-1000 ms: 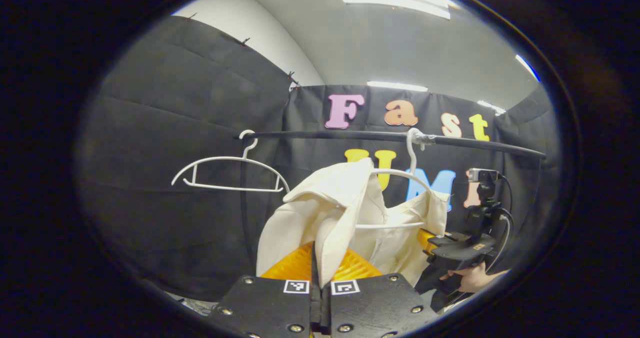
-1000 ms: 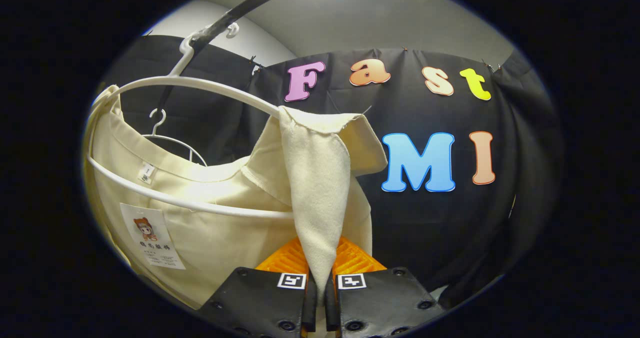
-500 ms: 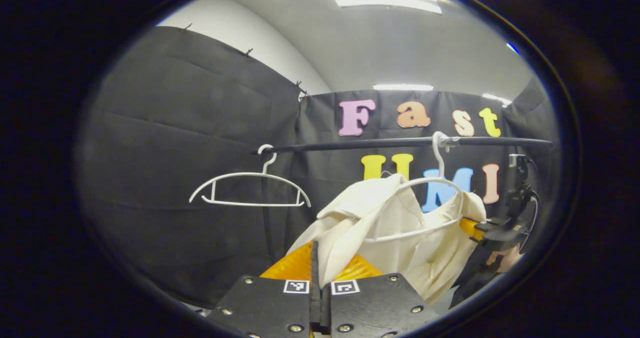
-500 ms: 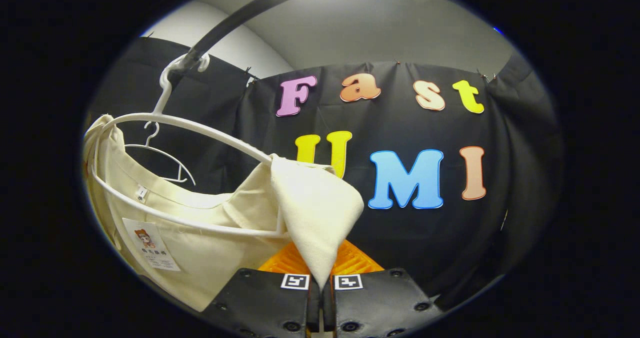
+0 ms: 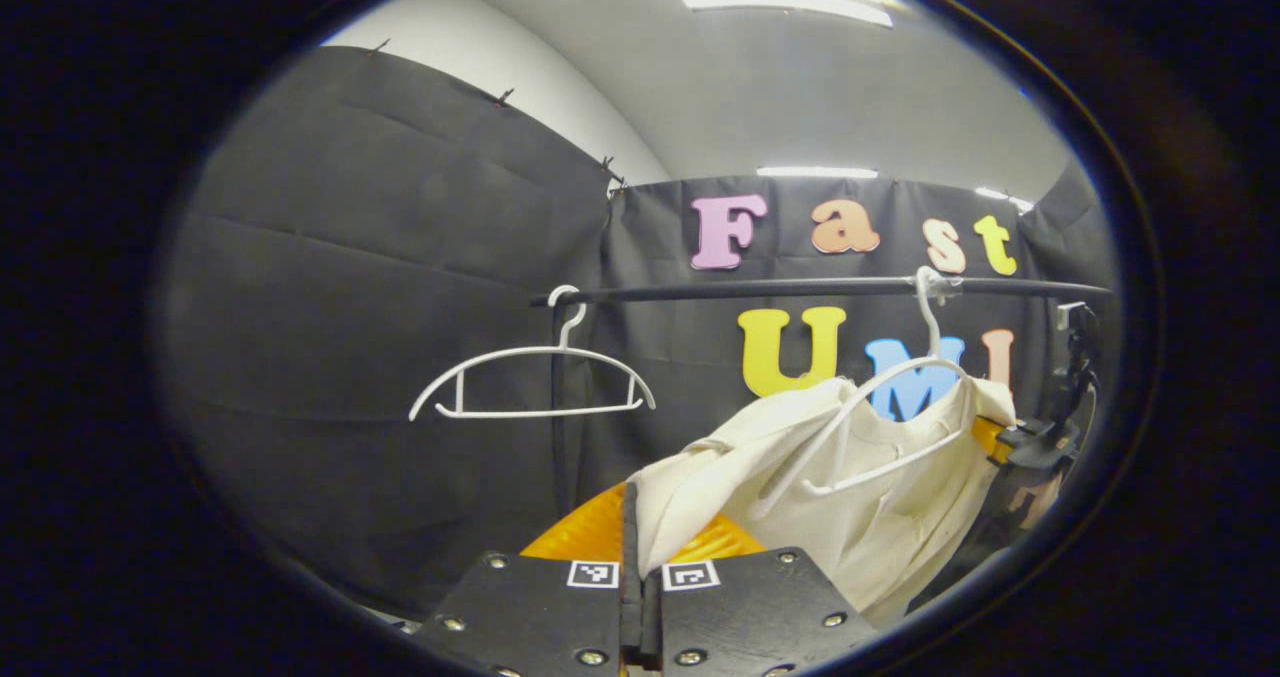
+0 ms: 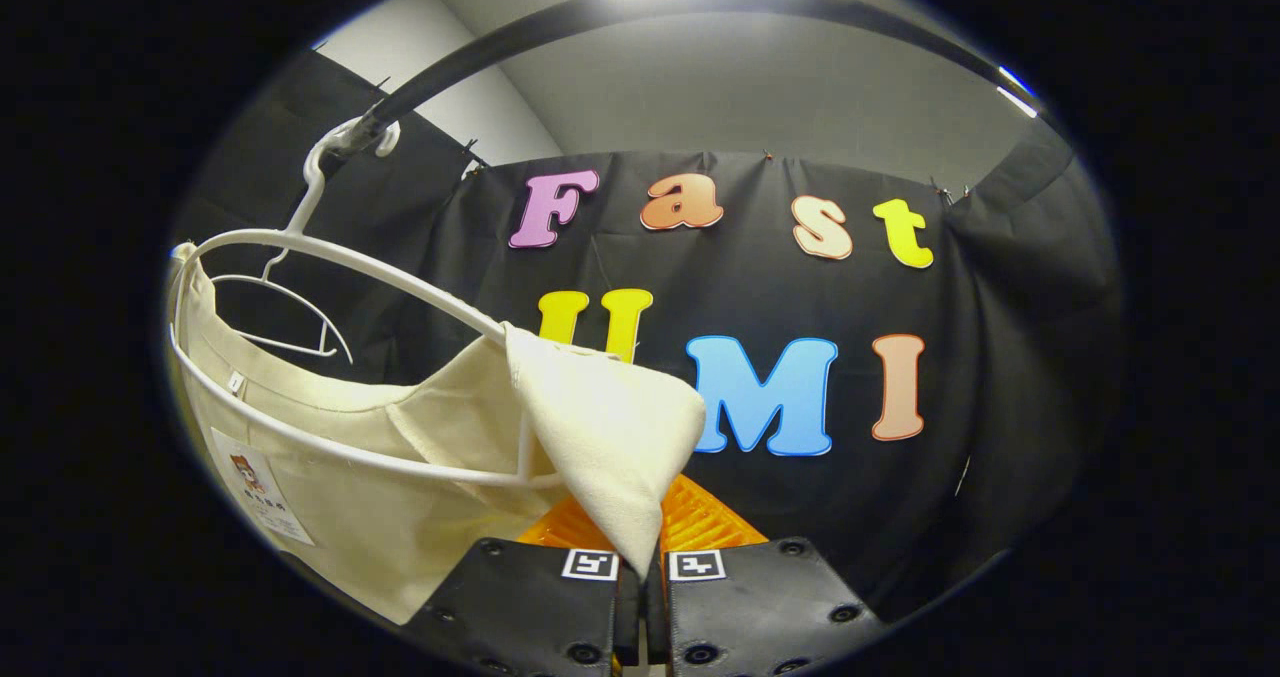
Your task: Grasp the clothes on the hanger with both hands and then place them into the laundry hamper below.
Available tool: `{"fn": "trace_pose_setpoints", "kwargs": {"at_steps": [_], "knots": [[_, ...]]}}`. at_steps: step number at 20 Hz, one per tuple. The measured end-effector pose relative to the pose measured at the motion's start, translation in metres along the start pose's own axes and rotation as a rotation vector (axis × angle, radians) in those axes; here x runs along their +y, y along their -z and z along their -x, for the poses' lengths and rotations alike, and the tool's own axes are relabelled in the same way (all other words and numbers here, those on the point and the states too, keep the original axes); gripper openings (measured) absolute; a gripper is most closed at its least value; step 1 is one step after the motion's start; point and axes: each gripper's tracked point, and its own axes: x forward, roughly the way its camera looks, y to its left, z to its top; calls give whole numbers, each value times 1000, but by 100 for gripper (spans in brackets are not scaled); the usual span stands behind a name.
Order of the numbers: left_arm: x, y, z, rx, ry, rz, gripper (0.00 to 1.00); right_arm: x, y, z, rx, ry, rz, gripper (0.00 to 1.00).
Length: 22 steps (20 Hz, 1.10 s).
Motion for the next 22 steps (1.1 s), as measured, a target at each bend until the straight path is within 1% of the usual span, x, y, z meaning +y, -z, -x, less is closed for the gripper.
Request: {"fn": "trace_pose_setpoints", "kwargs": {"at_steps": [3, 6, 7, 8, 9, 10, 11, 12, 14, 15, 17, 19, 22], "knots": [[9, 9, -7, 25, 23, 14, 1, -12, 8, -21, -17, 31, 31, 4], [10, 20, -11, 44, 43, 26, 1, -21, 15, -33, -13, 53, 26, 4], [8, 21, -12, 50, 45, 25, 1, -24, 15, -34, -15, 60, 25, 2], [6, 25, -13, 58, 48, 29, 1, -27, 15, -36, -19, 66, 27, 4], [5, 32, -17, 66, 52, 40, 1, -30, 17, -40, -22, 70, 28, 2], [4, 39, -18, 73, 57, 55, 1, -33, 19, -42, -24, 72, 22, 4], [3, 43, -18, 81, 62, 65, 1, -36, 22, -45, -18, 73, 15, 2], [5, 46, -18, 88, 64, 65, 1, -39, 24, -47, -12, 77, 12, 2], [6, 52, -16, 98, 73, 55, 1, -46, 24, -50, -17, 86, 4, 7], [5, 54, -15, 103, 76, 51, 1, -48, 24, -53, -21, 87, -1, 4], [0, 64, -18, 118, 80, 57, 1, -56, 23, -55, -30, 95, 7, 7], [-3, 71, -22, 128, 79, 69, 1, -59, 21, -57, -42, 90, 19, 7], [-3, 81, -24, 147, 74, 82, 1, -66, 36, -61, -25, 82, 30, 4]]}}
